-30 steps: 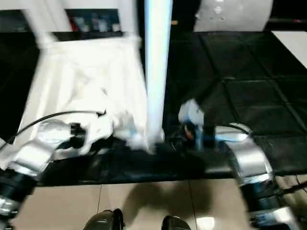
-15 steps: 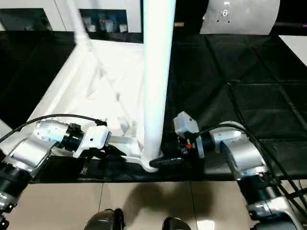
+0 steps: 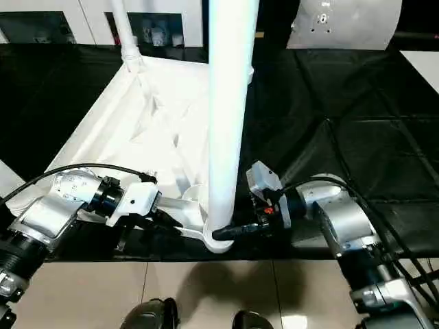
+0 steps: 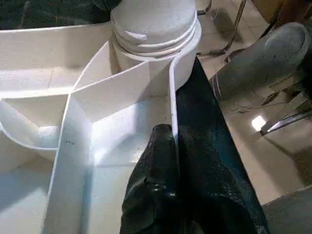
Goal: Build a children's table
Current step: Rotate leg to tighten
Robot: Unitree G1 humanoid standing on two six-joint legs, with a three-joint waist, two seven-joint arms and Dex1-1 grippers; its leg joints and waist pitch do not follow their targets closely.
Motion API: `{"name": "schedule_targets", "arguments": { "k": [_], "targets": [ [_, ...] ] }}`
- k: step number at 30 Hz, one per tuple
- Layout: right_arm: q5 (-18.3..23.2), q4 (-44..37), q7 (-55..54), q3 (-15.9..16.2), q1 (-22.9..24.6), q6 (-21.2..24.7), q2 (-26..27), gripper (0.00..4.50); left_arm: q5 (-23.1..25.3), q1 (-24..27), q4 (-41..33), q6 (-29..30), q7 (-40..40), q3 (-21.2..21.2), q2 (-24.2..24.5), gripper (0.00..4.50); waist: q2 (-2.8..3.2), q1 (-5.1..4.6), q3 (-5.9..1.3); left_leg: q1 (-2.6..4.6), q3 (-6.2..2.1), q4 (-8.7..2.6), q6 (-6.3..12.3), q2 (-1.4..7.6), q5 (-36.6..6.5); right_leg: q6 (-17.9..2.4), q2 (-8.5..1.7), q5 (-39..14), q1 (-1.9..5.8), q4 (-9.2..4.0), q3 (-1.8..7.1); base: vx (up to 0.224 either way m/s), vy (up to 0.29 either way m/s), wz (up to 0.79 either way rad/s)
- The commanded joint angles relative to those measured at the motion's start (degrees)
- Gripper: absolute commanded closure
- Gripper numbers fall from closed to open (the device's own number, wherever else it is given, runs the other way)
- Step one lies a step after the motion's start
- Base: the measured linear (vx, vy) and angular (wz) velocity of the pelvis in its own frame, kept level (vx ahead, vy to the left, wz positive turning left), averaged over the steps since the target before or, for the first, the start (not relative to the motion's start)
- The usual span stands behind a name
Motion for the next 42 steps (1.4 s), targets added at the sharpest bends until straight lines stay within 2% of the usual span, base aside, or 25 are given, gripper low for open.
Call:
{"name": "schedule_targets", "arguments": {
  "k": [1,3,4,5,7,8,9,10,13,15,17,18,22,23,25,26,28,29,30,33,35,36,37,39,42],
  "targets": [
    [5.0,-5.4,-2.0,-0.3,2.0,6.7,1.5,2.43,0.4,0.9,-1.3,3.7,4.0,0.2,-1.7,4.50,-0.52,-0.50,-4.01,1.93,-2.12,-3.77,5.47,4.66,-7.7,-14.0,-5.85,-6.8,2.33,-3.70,3.58,0.000,0.000,0.00],
    [5.1,-7.1,-4.9,-0.6,3.0,8.4,2.6,2.45,0.6,1.0,-2.1,5.9,6.4,1.0,-2.5,4.50,-0.33,-0.45,-3.78,1.96,-2.12,-3.89,4.97,4.61,-8.9,-13.8,-5.95,-9.1,2.15,-4.06,3.63,0.000,0.000,0.00],
    [4.6,-8.1,-8.1,-0.8,3.8,9.2,3.9,2.46,1.1,1.1,-2.7,7.9,8.7,1.5,-3.1,4.50,-0.38,-0.56,-3.48,1.99,-2.19,-4.13,3.53,4.64,-11.0,-13.0,-6.16,-13.4,2.05,-4.54,3.74,0.000,0.000,0.00],
    [4.6,-8.1,-8.1,-0.8,3.8,9.2,3.9,2.46,1.1,1.1,-2.7,7.9,8.7,1.5,-3.1,4.50,-0.39,-0.57,-3.30,2.05,-2.25,-4.25,3.04,4.62,-12.1,-12.5,-6.25,-15.6,1.95,-4.90,3.80,0.000,0.000,0.00],
    [1.2,-8.9,-17.0,-0.9,5.0,8.4,8.1,2.46,1.9,0.9,-4.3,13.6,14.5,2.7,-5.3,4.50,-0.39,-1.09,-3.12,2.06,-2.55,-4.57,0.82,4.50,-14.4,-10.9,-6.43,-21.2,1.81,-5.24,3.87,0.000,0.000,0.00],
    [0.7,-8.8,-18.2,-1.0,5.0,8.4,8.8,2.46,1.9,0.9,-4.5,14.3,15.2,2.9,-5.7,4.50,-0.47,-1.32,-2.97,2.02,-2.64,-4.66,0.39,4.39,-15.2,-10.5,-6.40,-22.6,1.76,-5.43,3.80,0.000,0.000,0.00],
    [-1.6,-8.2,-24.3,-1.4,4.9,8.7,12.0,2.46,1.8,0.6,-5.8,17.9,18.1,3.5,-7.6,4.50,-0.63,-1.59,-3.02,1.95,-2.77,-4.72,-0.11,4.39,-15.4,-10.3,-6.51,-23.2,1.94,-5.34,3.77,0.000,0.000,0.00],
    [-2.6,-7.8,-28.1,-1.8,4.6,9.5,14.1,2.46,2.0,0.4,-6.5,19.8,19.7,3.7,-8.6,4.50,-0.54,-2.53,-2.80,1.41,-3.19,-5.07,-0.94,4.19,-16.3,-9.3,-6.50,-25.2,2.24,-5.41,3.57,0.000,0.000,0.00],
    [-5.3,-6.9,-37.5,-2.0,3.6,11.1,19.8,2.48,3.3,-0.8,-7.5,25.0,25.5,4.6,-12.5,4.50,-0.53,-3.96,-2.79,1.98,-3.09,-5.04,-1.70,3.97,-17.5,-8.9,-6.41,-26.1,1.63,-5.92,3.83,0.000,0.000,0.00],
    [-6.7,-5.6,-43.7,-2.5,2.7,11.6,23.4,2.49,3.8,-1.8,-7.1,27.4,28.9,5.1,-14.8,4.50,-0.65,-4.19,-2.81,2.05,-2.99,-4.89,-1.27,3.87,-17.0,-8.7,-6.42,-25.6,1.66,-6.14,3.94,0.000,0.000,0.00],
    [-8.3,-3.1,-53.6,-4.1,1.2,12.6,29.1,2.49,5.1,-3.2,-6.4,30.6,34.6,6.1,-18.4,4.50,-0.55,-4.75,-2.83,1.99,-2.64,-4.85,-0.79,3.77,-15.2,-9.6,-6.06,-22.7,1.42,-5.95,4.09,0.000,0.000,0.00],
    [-9.3,-1.7,-58.2,-5.1,0.5,12.8,31.9,2.49,5.8,-3.9,-6.1,32.0,37.4,6.6,-20.1,4.50,-0.54,-4.77,-3.10,2.04,-2.73,-4.81,-0.95,3.65,-14.4,-9.5,-6.07,-22.1,1.63,-5.91,3.94,0.000,0.000,0.00],
    [-12.8,1.9,-68.2,-6.4,-1.2,10.0,38.4,2.49,7.9,-5.7,-5.4,34.3,43.3,7.0,-24.5,4.50,-0.51,-4.65,-3.48,2.04,-2.30,-4.66,0.46,3.62,-10.5,-10.6,-5.75,-13.6,1.76,-5.40,4.08,0.000,0.000,0.00],
    [-13.1,1.9,-68.7,-6.6,-1.1,9.4,38.8,2.49,8.1,-5.7,-5.5,34.2,43.3,6.8,-24.6,4.50,-0.59,-4.42,-3.68,1.99,-2.25,-4.50,1.20,3.45,-8.9,-10.7,-5.75,-11.2,2.17,-5.22,4.01,0.051,-0.016,0.03],
    [-12.4,1.7,-69.4,-7.7,-0.9,8.2,39.5,1.95,8.3,-5.6,-5.7,33.9,43.0,6.3,-24.5,4.50,-0.51,-4.20,-3.91,1.82,-2.19,-4.34,2.83,3.48,-5.6,-11.4,-5.62,-4.9,2.49,-4.58,3.99,0.052,-0.015,0.02],
    [-11.9,1.5,-69.4,-8.5,-0.8,7.7,39.8,1.81,8.4,-5.5,-5.9,33.9,42.7,6.2,-24.2,4.50,-0.43,-4.19,-4.05,1.65,-2.19,-4.21,3.93,3.45,-4.0,-12.1,-5.57,-1.3,2.69,-4.15,3.91,0.000,0.000,0.00],
    [-11.6,0.6,-67.5,-8.9,-0.4,6.4,38.5,1.67,8.5,-4.8,-6.4,33.6,41.9,6.2,-23.1,4.50,-0.30,-4.20,-4.04,1.67,-2.20,-4.18,5.17,3.51,-3.8,-13.1,-5.56,0.9,2.85,-3.99,3.74,0.000,0.000,0.00],
    [-11.4,-0.6,-63.8,-8.6,0.4,5.5,35.5,1.67,8.2,-3.7,-7.0,32.3,40.2,6.3,-21.4,4.50,-0.10,-4.15,-3.97,1.67,-2.21,-4.17,5.24,3.54,-4.1,-13.2,-5.63,0.7,2.85,-4.06,3.74,0.000,0.000,0.00],
    [-11.3,-1.1,-62.4,-8.6,0.7,5.2,34.4,1.39,8.1,-3.3,-7.2,31.8,39.6,6.4,-20.7,4.50,-0.24,-4.04,-3.96,1.65,-2.24,-4.16,5.29,3.60,-5.2,-12.9,-5.66,-0.1,3.08,-4.17,3.72,0.000,0.000,0.00],
    [-11.2,-1.8,-59.4,-8.4,1.3,3.9,32.1,1.27,8.0,-2.5,-7.4,29.3,37.7,6.1,-19.1,4.50,-0.27,-4.17,-3.78,1.68,-2.29,-4.29,5.00,3.75,-6.5,-12.9,-5.64,-2.3,2.98,-4.36,3.70,0.000,0.000,0.00],
    [-9.9,-3.2,-53.8,-8.9,2.1,2.9,27.6,0.98,7.5,-1.1,-7.7,26.3,34.2,6.0,-16.2,4.50,-0.32,-3.94,-3.92,1.72,-2.44,-4.23,4.62,3.64,-6.4,-12.5,-5.60,-3.0,3.31,-4.40,3.61,0.000,0.000,0.00],
    [-9.3,-3.7,-51.5,-9.2,2.4,2.6,25.9,0.91,7.3,-0.6,-7.7,25.1,32.9,6.0,-15.2,4.50,-0.40,-4.24,-3.84,1.62,-2.15,-4.18,5.12,3.63,-6.4,-12.7,-5.53,-2.6,3.17,-4.32,3.80,0.000,0.000,0.00],
    [-8.6,-4.0,-47.2,-10.0,2.5,1.7,22.3,0.86,6.8,0.4,-7.9,23.3,30.1,5.9,-12.9,4.50,-0.37,-3.99,-3.88,1.46,-2.26,-4.07,5.61,3.70,-6.2,-12.7,-5.65,-1.6,3.36,-4.17,3.75,0.000,0.000,0.00],
    [-7.5,-4.0,-43.0,-10.6,2.3,1.3,19.4,0.65,6.2,1.0,-7.9,21.5,27.2,5.5,-11.0,4.50,-0.35,-3.96,-3.85,1.65,-2.19,-4.07,6.04,3.78,-6.3,-13.2,-5.56,-1.8,3.14,-4.24,3.70,0.000,0.000,0.00],
    [-6.0,-3.8,-34.7,-10.4,1.7,-0.2,14.2,0.44,6.0,1.8,-7.0,16.5,21.8,4.0,-7.2,4.50,-0.28,-3.55,-3.72,1.86,-2.19,-4.08,5.68,3.94,-8.0,-13.1,-5.69,-5.4,2.94,-4.55,3.71,0.000,0.000,0.00]
  ]
}}
